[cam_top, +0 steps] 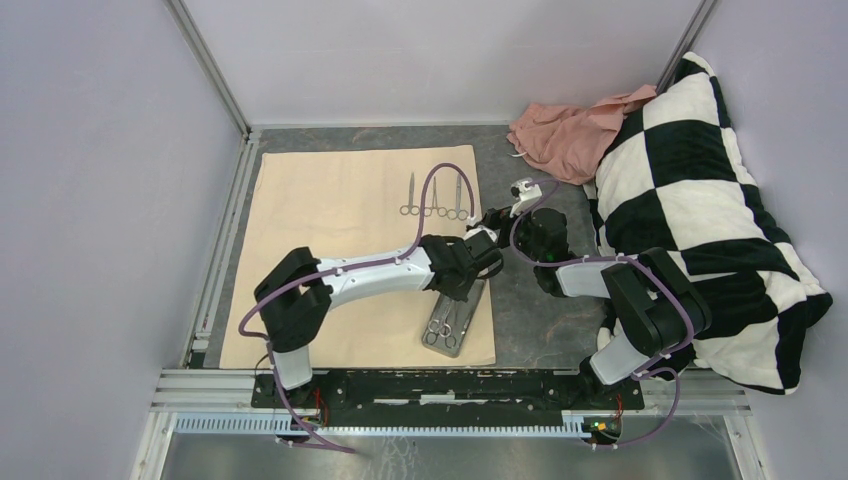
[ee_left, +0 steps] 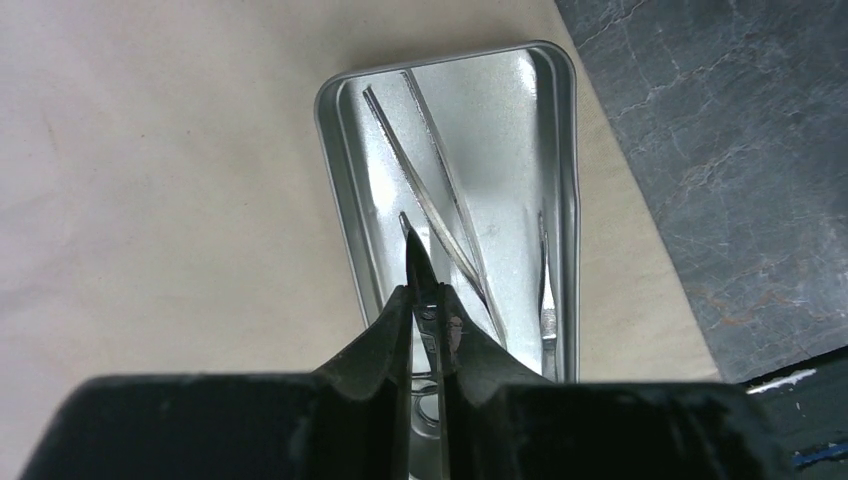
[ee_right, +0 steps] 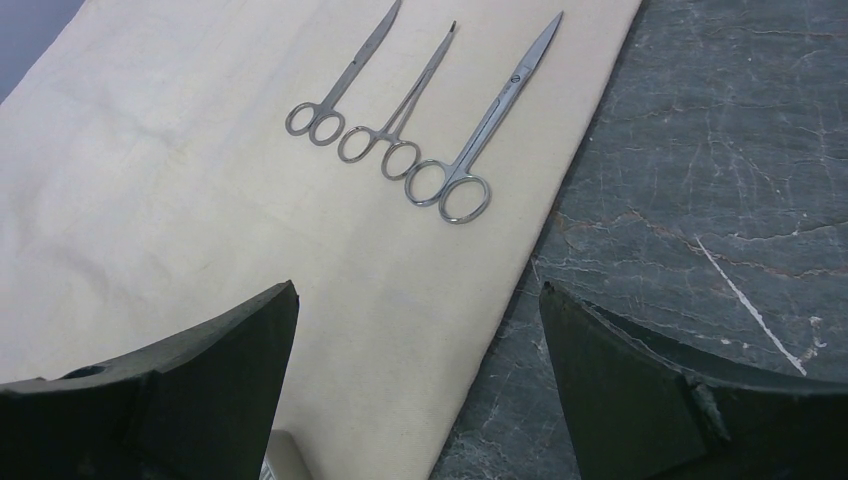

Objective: Open and lay out the surgical kit
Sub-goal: Pick up the medical item from the container.

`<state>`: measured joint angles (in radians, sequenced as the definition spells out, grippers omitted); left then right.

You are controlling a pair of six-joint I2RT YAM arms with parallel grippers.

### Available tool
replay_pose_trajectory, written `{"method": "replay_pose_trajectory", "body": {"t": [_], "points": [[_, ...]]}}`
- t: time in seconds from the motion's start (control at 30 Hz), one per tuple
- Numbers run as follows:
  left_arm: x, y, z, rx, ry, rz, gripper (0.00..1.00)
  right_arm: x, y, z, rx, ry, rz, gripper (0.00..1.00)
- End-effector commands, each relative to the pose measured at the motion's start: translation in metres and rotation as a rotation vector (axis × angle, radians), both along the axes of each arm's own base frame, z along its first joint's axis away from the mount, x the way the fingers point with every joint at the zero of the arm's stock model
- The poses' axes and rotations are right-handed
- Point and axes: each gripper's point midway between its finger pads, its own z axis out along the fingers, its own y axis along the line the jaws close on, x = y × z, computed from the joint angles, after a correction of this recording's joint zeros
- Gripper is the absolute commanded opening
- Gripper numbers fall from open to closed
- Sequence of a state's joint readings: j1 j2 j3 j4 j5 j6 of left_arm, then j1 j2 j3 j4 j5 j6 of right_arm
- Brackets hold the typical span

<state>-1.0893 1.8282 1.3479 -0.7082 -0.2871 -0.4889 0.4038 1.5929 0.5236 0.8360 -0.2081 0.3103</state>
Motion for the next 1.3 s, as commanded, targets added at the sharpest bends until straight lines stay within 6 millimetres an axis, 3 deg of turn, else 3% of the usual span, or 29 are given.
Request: {"method": "replay_pose_trajectory", "body": {"t": [0.0, 0.33, 0.7, 0.97, 1.1, 1.27], "points": [[0.006, 0.002, 0.031, -0.076, -0.056, 0.059, 0.02, 0.005, 0.007, 0.017, 0.028, -0.046, 0.018, 0.98], [0.01, 0.012, 0.054, -0.122, -0.132, 0.082, 0.02, 0.005, 0.006, 0.017, 0.028, -0.046, 0.014, 0.98], [0.003, 0.007, 0.077, -0.313, -0.18, 0.036, 0.02, 0.006, 0.005, 0.016, 0.028, -0.043, 0.011, 0.98], [0.0, 0.018, 0.088, -0.373, -0.219, 0.04, 0.02, 0.005, 0.005, 0.017, 0.029, -0.046, 0.017, 0.98], [0.002, 0.024, 0.094, -0.395, -0.226, 0.069, 0.02, -0.003, 0.019, 0.029, 0.05, -0.101, 0.115, 0.96], [0.013, 0.033, 0.105, -0.395, -0.243, 0.143, 0.02, -0.037, 0.059, 0.064, 0.124, -0.268, 0.369, 0.91]]}}
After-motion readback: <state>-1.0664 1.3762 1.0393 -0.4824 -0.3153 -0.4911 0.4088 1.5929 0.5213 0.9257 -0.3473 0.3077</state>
